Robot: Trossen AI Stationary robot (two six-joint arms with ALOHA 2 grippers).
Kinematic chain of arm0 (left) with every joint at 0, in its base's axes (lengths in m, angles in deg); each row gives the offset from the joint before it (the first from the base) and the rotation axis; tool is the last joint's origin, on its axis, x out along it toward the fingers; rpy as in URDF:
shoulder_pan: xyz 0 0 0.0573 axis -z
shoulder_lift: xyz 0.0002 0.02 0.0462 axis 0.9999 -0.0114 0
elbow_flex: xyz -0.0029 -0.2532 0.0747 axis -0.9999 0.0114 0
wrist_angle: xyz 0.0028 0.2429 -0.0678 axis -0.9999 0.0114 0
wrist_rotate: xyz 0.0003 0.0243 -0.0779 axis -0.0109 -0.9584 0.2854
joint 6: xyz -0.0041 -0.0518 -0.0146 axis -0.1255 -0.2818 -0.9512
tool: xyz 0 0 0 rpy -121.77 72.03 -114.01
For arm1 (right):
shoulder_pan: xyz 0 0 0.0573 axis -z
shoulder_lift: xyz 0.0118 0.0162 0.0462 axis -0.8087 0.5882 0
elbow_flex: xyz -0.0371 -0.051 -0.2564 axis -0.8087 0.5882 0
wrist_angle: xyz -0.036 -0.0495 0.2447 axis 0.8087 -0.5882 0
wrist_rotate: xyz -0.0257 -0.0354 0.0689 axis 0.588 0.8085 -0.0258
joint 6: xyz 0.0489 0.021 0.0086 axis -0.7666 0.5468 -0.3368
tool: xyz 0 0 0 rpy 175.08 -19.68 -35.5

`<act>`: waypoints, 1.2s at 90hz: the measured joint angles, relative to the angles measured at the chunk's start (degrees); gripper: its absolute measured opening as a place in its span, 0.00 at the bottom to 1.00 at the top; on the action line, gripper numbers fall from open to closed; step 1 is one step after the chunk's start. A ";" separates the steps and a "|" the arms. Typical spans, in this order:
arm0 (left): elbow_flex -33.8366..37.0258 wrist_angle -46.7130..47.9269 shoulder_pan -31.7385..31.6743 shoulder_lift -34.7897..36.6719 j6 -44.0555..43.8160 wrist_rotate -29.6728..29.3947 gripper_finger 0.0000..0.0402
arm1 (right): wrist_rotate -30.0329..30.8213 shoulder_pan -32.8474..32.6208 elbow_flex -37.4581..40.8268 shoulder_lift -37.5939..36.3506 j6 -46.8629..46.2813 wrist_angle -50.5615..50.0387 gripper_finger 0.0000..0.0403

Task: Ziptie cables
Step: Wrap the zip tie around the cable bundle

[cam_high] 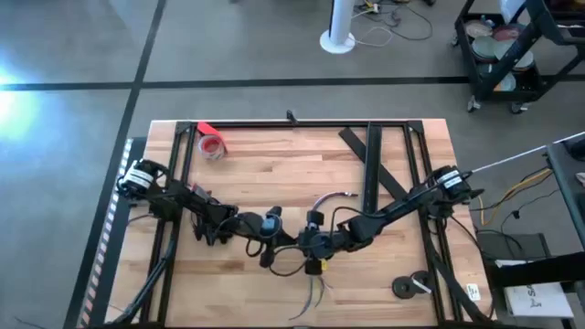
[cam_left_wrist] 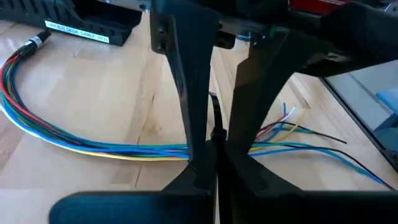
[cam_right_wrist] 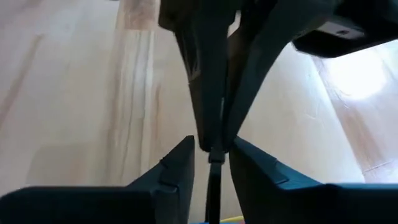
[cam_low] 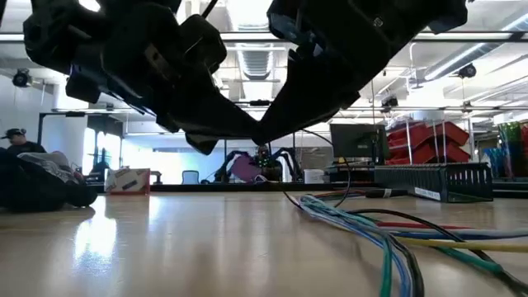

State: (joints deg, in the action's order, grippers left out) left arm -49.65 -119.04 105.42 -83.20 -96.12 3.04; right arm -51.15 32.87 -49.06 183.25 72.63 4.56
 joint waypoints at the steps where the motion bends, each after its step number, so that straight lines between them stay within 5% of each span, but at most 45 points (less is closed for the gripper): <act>1: 0.00 0.01 0.00 0.01 0.00 0.00 0.00 | 0.00 0.00 0.00 0.00 0.01 0.01 0.17; 48: 0.07 0.50 0.00 0.06 0.00 1.28 0.00 | -0.35 0.00 -0.62 -0.01 -1.17 -0.89 0.02; 108: 1.07 2.88 0.26 0.10 -0.77 2.24 0.00 | 0.19 -2.49 -1.62 -0.46 -6.27 -10.65 0.00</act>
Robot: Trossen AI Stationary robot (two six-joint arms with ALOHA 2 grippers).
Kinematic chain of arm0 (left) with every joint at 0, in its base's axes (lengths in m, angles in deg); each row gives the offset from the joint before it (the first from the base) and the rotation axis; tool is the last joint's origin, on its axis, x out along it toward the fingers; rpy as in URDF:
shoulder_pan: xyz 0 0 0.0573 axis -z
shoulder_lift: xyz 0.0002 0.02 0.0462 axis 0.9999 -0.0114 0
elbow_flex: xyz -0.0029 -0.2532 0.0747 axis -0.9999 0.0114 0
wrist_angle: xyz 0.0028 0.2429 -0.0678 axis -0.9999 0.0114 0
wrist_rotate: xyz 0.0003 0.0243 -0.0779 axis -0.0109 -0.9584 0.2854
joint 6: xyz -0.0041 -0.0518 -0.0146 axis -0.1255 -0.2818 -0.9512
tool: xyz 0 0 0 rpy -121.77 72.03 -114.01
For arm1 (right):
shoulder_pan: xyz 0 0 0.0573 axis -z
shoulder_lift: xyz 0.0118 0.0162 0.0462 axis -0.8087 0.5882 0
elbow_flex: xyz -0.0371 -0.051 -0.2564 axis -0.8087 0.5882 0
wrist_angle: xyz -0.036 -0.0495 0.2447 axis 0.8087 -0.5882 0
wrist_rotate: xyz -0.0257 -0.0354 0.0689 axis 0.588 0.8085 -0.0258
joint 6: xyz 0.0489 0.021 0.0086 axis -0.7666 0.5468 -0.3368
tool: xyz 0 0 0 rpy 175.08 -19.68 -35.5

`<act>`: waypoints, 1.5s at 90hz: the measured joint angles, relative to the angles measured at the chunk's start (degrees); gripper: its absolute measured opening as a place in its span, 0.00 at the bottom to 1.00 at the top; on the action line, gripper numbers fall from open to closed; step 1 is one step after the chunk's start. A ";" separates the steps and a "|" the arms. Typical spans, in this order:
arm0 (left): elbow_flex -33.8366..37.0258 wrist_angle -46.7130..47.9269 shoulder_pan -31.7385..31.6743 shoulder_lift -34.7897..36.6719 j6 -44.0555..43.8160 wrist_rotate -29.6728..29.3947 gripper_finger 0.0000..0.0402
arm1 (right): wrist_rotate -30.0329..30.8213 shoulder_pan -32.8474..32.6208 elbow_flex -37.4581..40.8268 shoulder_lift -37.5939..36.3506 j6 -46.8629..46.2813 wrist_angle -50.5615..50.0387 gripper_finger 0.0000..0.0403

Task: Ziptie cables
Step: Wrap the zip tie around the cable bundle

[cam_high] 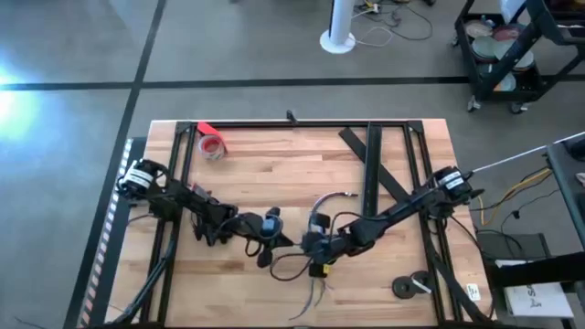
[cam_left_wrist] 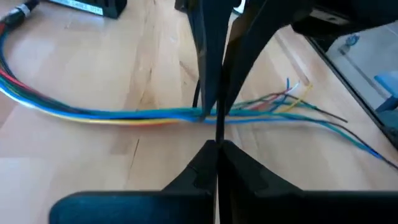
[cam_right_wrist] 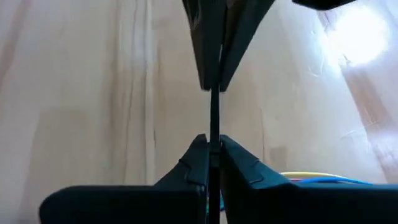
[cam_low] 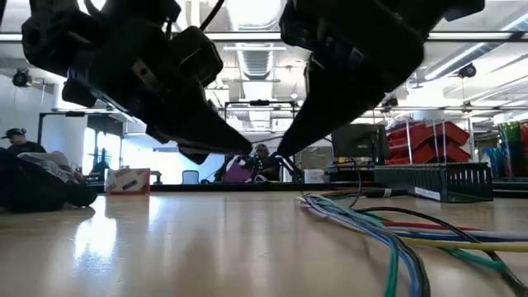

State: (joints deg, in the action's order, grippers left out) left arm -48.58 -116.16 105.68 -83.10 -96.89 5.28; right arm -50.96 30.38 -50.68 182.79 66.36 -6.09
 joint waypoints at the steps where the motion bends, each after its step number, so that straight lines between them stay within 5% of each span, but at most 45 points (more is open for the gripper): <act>1: 0.03 -0.02 0.01 0.03 -0.09 0.01 0.00 | 0.00 -0.07 0.00 0.00 -0.09 -0.05 0.00; 44: 6.89 1.49 4.92 3.03 -11.42 0.46 0.00 | 0.18 -3.84 3.53 -0.07 -2.31 2.55 0.00; 91: 21.79 1.48 17.01 15.82 -29.78 -18.70 0.01 | 3.16 -11.22 7.84 0.00 -5.52 5.67 0.00; 114: 20.07 1.40 17.78 19.13 -26.11 -23.32 0.00 | 5.02 -12.38 7.89 0.13 -4.77 6.37 0.00; 135: 6.73 0.09 17.62 12.67 -9.10 -30.46 0.01 | 5.27 -12.37 7.89 0.13 -5.25 6.87 0.01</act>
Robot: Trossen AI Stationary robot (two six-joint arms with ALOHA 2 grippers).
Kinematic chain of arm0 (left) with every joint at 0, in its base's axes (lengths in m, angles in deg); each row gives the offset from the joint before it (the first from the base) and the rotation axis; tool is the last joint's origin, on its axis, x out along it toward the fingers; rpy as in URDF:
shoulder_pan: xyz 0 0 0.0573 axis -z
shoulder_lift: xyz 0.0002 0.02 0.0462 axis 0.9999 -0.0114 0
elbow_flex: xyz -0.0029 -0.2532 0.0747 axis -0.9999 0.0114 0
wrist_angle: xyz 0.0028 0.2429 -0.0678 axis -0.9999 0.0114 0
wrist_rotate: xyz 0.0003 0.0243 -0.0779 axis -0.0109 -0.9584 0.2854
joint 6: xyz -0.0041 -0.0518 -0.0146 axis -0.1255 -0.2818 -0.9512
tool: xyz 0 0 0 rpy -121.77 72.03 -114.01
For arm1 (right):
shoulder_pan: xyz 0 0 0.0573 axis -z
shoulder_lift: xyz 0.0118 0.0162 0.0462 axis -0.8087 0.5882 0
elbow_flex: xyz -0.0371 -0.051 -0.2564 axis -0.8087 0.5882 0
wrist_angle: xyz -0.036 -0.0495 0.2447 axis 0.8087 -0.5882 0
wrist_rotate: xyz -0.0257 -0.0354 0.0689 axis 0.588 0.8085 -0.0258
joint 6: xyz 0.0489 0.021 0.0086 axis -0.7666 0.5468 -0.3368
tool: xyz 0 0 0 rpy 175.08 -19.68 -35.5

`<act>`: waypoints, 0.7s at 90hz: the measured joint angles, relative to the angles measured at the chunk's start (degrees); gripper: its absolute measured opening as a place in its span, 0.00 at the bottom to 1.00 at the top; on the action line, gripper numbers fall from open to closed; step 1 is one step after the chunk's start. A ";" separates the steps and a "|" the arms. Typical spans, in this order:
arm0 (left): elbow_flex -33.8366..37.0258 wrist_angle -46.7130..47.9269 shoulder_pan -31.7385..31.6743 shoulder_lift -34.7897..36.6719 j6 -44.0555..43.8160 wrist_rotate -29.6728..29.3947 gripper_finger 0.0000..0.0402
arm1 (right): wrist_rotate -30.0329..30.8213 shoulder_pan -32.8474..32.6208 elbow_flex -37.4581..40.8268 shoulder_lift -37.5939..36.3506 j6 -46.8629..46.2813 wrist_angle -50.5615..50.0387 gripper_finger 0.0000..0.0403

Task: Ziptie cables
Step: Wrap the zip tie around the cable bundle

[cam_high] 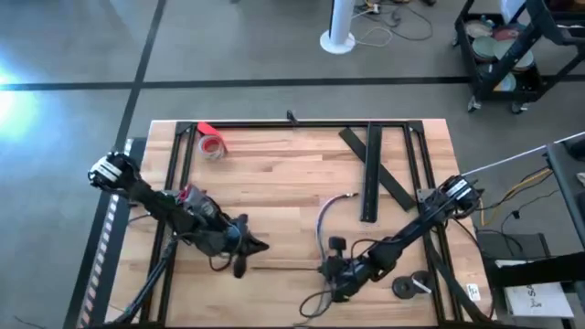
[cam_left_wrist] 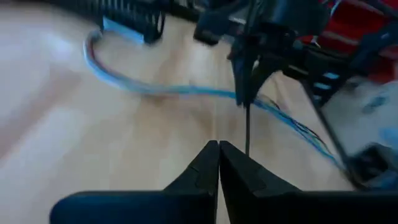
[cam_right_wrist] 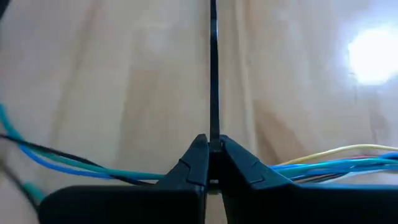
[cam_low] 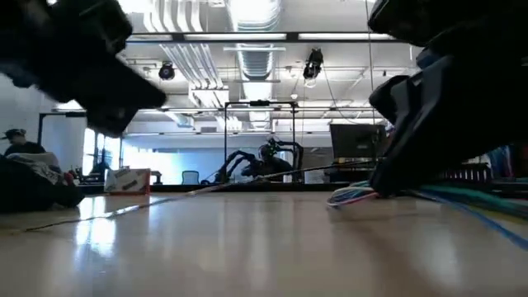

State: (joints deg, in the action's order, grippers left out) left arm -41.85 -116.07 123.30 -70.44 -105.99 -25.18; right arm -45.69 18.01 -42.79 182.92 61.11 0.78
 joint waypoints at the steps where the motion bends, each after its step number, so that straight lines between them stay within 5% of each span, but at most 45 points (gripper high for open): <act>1: -0.79 -0.18 0.00 -0.59 0.84 -0.18 0.01 | 0.02 0.00 0.00 0.00 0.00 0.01 0.01; 37: -25.76 0.36 -0.83 -27.06 11.87 -1.28 0.24 | -0.02 0.09 0.00 0.00 -0.63 0.44 0.02; 63: -31.07 1.82 -3.94 -32.81 11.07 4.67 0.34 | -1.06 0.09 -0.02 0.00 -0.63 0.45 0.02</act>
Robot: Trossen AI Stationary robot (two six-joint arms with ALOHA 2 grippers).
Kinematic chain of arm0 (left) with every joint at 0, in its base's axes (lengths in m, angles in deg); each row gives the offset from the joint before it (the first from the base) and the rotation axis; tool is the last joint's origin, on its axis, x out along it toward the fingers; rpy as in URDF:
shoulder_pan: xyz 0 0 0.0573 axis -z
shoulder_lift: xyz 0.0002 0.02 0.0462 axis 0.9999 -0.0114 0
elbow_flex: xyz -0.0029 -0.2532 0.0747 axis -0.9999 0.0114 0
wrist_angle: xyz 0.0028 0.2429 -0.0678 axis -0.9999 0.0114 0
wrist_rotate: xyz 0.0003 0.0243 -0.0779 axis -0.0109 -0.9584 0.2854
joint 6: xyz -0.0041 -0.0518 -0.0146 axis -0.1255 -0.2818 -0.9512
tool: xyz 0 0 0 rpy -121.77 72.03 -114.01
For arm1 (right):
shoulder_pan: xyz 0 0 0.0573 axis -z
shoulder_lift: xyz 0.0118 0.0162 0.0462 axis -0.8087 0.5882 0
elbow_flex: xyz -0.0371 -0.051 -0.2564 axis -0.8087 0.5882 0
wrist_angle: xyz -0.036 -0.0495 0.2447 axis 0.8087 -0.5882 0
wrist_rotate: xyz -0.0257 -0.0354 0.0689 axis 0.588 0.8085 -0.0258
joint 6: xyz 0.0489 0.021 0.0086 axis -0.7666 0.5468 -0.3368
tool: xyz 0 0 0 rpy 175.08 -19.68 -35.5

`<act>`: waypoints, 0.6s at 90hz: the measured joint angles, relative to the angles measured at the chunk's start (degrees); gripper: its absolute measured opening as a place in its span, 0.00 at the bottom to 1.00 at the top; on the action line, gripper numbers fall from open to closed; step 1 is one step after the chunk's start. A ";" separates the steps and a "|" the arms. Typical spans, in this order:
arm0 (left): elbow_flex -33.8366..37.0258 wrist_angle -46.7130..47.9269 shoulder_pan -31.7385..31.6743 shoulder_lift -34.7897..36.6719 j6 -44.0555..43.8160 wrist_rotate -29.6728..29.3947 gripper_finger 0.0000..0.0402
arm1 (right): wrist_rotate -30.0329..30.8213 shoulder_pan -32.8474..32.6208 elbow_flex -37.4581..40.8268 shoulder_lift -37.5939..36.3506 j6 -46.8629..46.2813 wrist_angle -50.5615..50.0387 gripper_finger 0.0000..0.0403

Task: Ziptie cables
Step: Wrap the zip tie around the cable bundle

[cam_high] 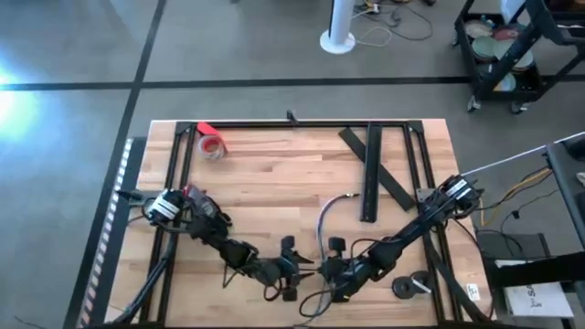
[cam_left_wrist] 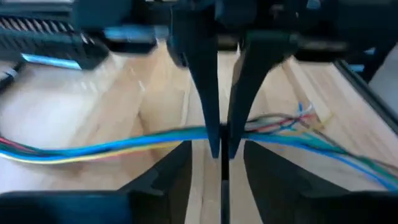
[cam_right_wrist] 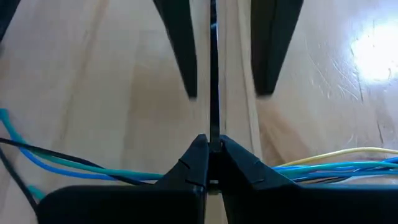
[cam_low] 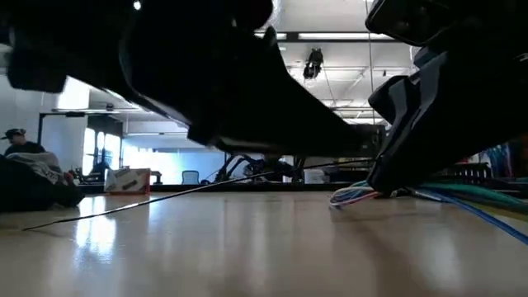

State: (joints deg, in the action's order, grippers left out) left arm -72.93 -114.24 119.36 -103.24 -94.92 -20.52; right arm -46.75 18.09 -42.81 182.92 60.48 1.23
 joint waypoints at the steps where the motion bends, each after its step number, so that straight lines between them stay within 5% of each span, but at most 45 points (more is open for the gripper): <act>1: 0.00 -0.02 -0.10 -0.05 -0.04 0.35 0.34 | -0.01 0.00 0.00 0.00 -0.01 -0.01 0.02; 21: 0.04 0.40 -0.90 -1.26 -0.11 1.84 0.28 | 0.01 0.02 -0.02 0.00 0.00 0.00 0.02; 43: -0.09 0.26 -0.98 -2.52 -1.42 4.60 0.04 | 0.01 0.02 -0.02 0.00 0.49 -0.01 0.02; 54: -0.09 0.15 -0.98 -2.31 -2.19 4.63 0.02 | 0.01 0.02 -0.02 0.00 0.71 -0.05 0.07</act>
State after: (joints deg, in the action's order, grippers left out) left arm -73.01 -114.09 118.39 -105.56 -97.11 -15.89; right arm -46.74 18.12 -42.83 182.92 61.19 1.18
